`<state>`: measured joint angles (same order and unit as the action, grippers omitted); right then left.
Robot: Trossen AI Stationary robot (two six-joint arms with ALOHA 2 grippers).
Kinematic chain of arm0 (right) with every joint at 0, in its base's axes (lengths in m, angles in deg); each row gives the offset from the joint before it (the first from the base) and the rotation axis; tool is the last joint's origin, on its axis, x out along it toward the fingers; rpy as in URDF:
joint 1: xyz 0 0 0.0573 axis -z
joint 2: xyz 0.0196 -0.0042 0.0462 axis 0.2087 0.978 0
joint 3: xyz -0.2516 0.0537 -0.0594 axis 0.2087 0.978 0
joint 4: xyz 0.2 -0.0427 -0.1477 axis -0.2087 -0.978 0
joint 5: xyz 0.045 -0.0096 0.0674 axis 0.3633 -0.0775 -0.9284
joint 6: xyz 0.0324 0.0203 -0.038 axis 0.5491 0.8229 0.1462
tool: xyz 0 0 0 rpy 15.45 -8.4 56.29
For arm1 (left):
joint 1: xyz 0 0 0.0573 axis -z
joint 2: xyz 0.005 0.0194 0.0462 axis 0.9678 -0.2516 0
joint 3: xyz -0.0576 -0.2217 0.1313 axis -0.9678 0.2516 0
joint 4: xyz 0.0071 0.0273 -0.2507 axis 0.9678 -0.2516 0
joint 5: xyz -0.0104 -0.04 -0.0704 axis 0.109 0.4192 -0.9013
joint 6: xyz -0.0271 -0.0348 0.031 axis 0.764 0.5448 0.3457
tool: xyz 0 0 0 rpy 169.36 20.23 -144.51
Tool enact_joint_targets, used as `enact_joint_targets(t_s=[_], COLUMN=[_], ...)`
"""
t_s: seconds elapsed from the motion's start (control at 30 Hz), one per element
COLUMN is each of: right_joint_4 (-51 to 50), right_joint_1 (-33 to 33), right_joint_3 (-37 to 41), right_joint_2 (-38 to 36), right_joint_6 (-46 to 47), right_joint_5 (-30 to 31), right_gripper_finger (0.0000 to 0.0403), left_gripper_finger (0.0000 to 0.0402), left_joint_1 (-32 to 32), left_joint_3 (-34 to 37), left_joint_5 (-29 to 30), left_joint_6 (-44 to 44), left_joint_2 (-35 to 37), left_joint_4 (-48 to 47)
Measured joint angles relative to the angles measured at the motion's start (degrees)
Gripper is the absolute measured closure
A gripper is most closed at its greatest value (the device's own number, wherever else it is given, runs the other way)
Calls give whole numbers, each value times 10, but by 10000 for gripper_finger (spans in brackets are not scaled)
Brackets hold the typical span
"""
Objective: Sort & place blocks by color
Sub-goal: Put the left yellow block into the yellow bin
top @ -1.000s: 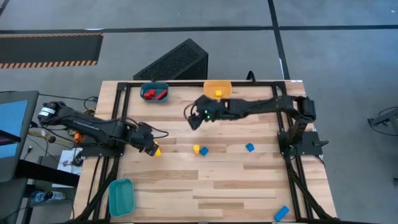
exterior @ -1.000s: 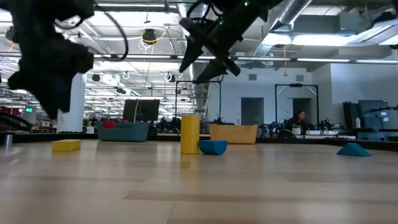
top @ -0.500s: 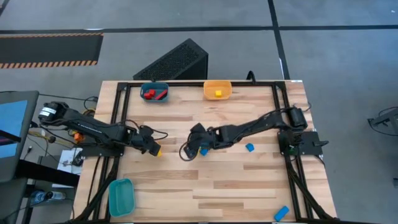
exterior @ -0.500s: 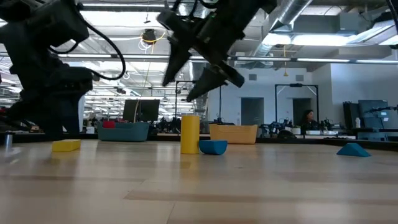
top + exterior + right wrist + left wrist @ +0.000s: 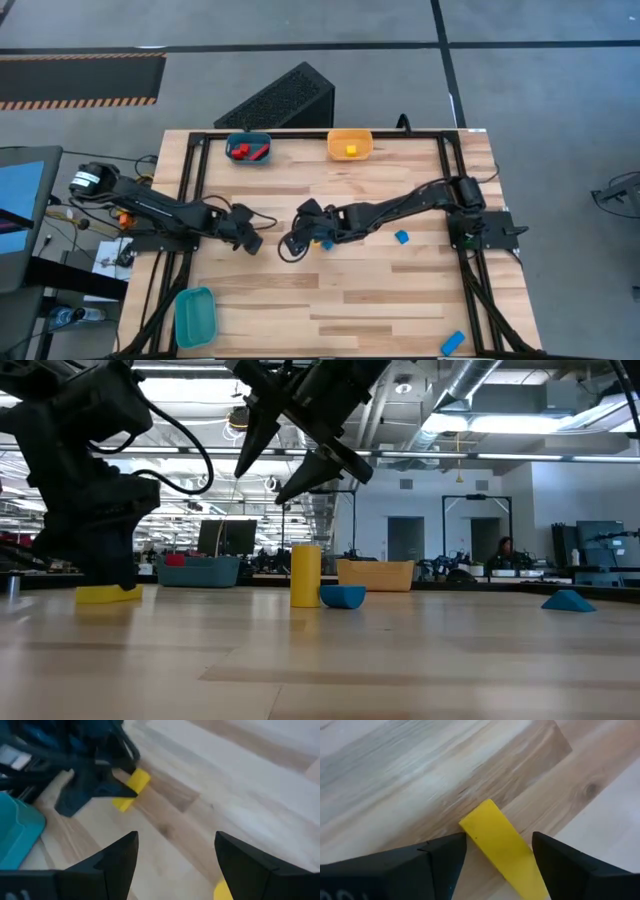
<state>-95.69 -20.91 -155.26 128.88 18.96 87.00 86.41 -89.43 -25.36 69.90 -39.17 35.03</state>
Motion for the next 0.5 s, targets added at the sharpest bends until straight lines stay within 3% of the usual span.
enact_joint_targets(t_s=[0.37, 0.5], right_joint_4=[-5, -1], right_joint_1=[10, 14], right_joint_3=[0, 0], right_joint_2=[-1, -1], right_joint_6=[-11, -11], right_joint_5=[-6, -7], right_gripper_finger=[121, 121], left_gripper_finger=[315, 332], left_joint_1=[0, 0], left_joint_3=[-6, -8], left_joint_5=[8, 10], left_joint_6=[-71, -105], left_joint_2=[-4, -2], left_joint_4=[-12, -6])
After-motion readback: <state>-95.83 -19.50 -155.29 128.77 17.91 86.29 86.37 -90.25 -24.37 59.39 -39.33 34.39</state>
